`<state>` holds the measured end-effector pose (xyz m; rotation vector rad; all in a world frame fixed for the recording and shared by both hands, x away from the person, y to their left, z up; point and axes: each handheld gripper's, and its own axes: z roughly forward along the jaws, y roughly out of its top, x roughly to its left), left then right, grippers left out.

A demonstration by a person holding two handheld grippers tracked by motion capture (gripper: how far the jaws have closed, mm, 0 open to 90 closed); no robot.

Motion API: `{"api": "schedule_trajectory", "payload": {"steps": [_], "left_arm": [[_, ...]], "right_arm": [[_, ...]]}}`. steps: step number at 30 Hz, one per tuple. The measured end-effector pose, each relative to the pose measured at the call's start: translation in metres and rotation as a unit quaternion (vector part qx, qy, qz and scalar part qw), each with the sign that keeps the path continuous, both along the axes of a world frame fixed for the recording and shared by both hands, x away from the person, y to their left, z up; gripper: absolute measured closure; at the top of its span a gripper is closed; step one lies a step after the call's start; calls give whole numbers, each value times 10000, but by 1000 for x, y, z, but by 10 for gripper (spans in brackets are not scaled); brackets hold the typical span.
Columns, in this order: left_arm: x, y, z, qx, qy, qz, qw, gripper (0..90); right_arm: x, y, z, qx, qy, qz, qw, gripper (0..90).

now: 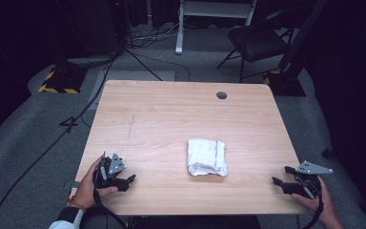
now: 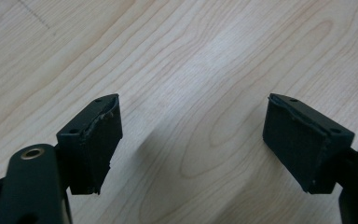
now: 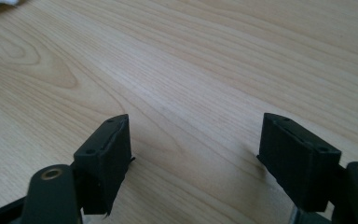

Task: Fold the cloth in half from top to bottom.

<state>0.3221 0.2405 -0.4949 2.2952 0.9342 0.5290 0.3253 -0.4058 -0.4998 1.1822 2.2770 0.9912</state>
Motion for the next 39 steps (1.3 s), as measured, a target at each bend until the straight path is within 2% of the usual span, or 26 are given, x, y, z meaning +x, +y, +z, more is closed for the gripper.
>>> {"api": "schedule_trajectory", "payload": {"steps": [3, 5, 6, 7, 8, 17, 27, 39], "left_arm": [[0, 9, -2, -161, 137, 126, 9997, 204], [0, 14, -4, -359, 216, 163, 9990, 205], [0, 18, -6, -519, 302, 186, 9980, 205], [0, 21, -9, -677, 304, 207, 9970, 205], [0, 21, -9, -696, 323, 217, 9968, 202], [-1, 22, -9, -686, 305, 242, 9969, 200], [-2, 21, -9, -688, 321, 295, 9967, 200], [-2, 21, -9, -666, 309, 292, 9969, 198]], "right_arm": [[-1, -3, -2, 85, 22, -57, 9999, 248], [-2, -2, -3, 92, 8, -75, 9999, 243], [-2, -2, -3, 93, 0, -75, 9999, 242], [-2, -2, -3, 94, 0, -76, 9999, 241], [-2, -2, -3, 95, 0, -75, 9999, 240], [-1, -2, -3, 90, 2, -89, 9999, 234], [-1, -1, -4, 86, -12, -261, 9996, 234], [-1, -1, -4, 84, -12, -265, 9996, 233]]}}
